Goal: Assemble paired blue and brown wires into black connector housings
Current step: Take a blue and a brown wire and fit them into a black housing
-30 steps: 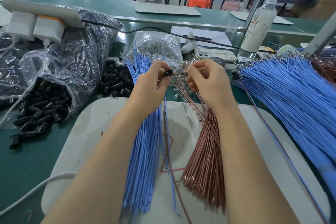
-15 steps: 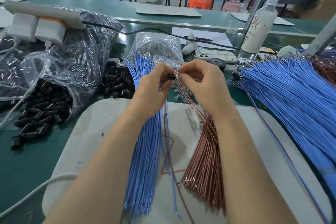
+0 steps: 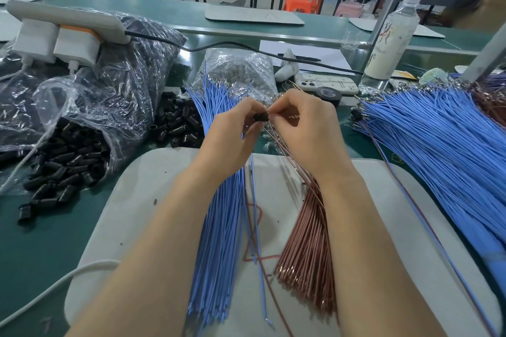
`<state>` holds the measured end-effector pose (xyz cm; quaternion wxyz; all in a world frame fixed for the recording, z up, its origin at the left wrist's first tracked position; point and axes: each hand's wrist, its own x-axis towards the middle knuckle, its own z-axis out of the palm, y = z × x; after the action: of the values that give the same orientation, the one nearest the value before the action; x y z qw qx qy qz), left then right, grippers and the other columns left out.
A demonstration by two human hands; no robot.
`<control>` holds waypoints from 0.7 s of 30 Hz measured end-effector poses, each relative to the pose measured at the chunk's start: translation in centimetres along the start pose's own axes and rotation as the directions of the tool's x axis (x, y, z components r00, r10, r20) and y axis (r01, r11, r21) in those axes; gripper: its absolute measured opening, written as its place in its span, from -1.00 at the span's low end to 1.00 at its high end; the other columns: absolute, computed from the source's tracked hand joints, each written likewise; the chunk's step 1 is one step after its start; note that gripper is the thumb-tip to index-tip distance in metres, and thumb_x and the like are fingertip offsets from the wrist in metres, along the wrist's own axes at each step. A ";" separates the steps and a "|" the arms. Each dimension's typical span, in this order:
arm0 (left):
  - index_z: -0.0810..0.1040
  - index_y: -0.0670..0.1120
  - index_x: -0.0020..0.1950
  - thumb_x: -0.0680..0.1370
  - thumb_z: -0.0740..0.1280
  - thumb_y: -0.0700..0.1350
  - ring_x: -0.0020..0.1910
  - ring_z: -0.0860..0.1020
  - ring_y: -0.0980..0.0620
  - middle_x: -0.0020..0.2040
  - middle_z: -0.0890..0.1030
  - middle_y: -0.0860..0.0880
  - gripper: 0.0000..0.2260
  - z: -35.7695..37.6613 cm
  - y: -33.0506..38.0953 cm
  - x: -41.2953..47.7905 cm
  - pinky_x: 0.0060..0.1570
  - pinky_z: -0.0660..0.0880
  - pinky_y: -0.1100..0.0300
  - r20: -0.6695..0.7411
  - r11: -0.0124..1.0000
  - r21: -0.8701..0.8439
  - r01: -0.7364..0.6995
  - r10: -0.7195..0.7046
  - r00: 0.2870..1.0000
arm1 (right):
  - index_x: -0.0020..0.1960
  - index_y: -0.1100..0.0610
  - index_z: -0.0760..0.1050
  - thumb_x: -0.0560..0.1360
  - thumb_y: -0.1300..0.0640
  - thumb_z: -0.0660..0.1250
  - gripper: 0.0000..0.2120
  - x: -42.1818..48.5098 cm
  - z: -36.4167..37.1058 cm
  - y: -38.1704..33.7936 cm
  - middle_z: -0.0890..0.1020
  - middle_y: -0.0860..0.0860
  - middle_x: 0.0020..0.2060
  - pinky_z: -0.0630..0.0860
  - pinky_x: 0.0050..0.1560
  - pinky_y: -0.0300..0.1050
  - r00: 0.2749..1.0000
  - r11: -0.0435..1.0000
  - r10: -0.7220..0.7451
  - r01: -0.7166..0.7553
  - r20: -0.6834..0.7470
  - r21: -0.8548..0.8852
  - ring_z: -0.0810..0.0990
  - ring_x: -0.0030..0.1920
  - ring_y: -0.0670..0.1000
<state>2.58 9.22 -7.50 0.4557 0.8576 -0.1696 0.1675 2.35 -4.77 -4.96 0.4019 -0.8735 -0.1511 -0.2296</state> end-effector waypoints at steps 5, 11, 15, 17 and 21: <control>0.54 -0.13 0.16 0.57 0.28 -0.22 -0.13 0.56 0.09 -0.10 0.61 0.04 -0.82 0.0 0.2 0.0 -0.05 0.48 0.30 -0.004 0.998 0.050 -0.028 0.029 1.000 | -0.15 0.06 0.60 0.44 0.25 0.37 -0.89 0.0 -0.3 -0.1 0.64 -0.07 -0.30 0.55 -0.13 -0.16 1.000 1.000 0.010 -0.010 -0.012 0.001 0.60 -0.24 -0.11; 0.57 -0.04 0.14 0.58 0.30 -0.08 -0.05 0.48 -0.01 -0.14 0.58 0.06 -0.83 -0.2 0.2 0.0 -0.05 0.39 0.17 0.021 0.990 0.139 -0.011 0.008 1.000 | -0.15 0.08 0.61 0.45 0.26 0.39 -0.91 0.0 -0.8 -0.1 0.64 -0.09 -0.29 0.56 -0.10 -0.14 0.999 0.999 0.036 -0.036 0.009 0.018 0.61 -0.23 -0.12; 0.58 0.02 0.09 0.56 0.32 -0.06 -0.01 0.49 0.04 -0.19 0.54 0.14 -0.87 -0.5 0.1 -0.1 0.02 0.39 0.14 0.037 0.990 0.140 0.022 -0.028 0.999 | -0.14 0.09 0.61 0.46 0.26 0.39 -0.91 0.0 -0.8 0.1 0.65 -0.07 -0.27 0.56 -0.07 -0.17 0.996 0.998 0.057 -0.058 0.065 0.006 0.61 -0.21 -0.12; 0.59 0.04 0.05 0.55 0.34 -0.07 -0.03 0.48 0.08 -0.21 0.53 0.20 -0.89 -0.5 0.1 -0.1 -0.03 0.37 0.28 0.036 0.993 0.116 0.021 -0.026 0.999 | -0.14 0.10 0.62 0.46 0.26 0.39 -0.91 0.0 -1.0 0.1 0.65 -0.05 -0.27 0.56 -0.08 -0.20 0.995 0.998 0.067 -0.068 0.074 0.012 0.61 -0.21 -0.11; 0.61 0.07 0.03 0.54 0.35 -0.08 -0.07 0.45 0.14 -0.19 0.56 0.20 -0.90 -0.7 -0.1 -0.1 -0.14 0.30 0.50 0.054 0.994 0.111 0.012 -0.018 0.998 | -0.16 0.08 0.62 0.44 0.27 0.41 -0.89 0.1 -1.3 0.4 0.64 -0.08 -0.29 0.51 -0.15 -0.38 0.989 0.993 0.094 -0.101 0.113 0.054 0.60 -0.24 -0.16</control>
<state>2.46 9.91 -7.22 0.4038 0.8871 -0.1662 0.1495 2.23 -6.00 -4.41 0.4296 -0.8788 -0.1368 -0.1564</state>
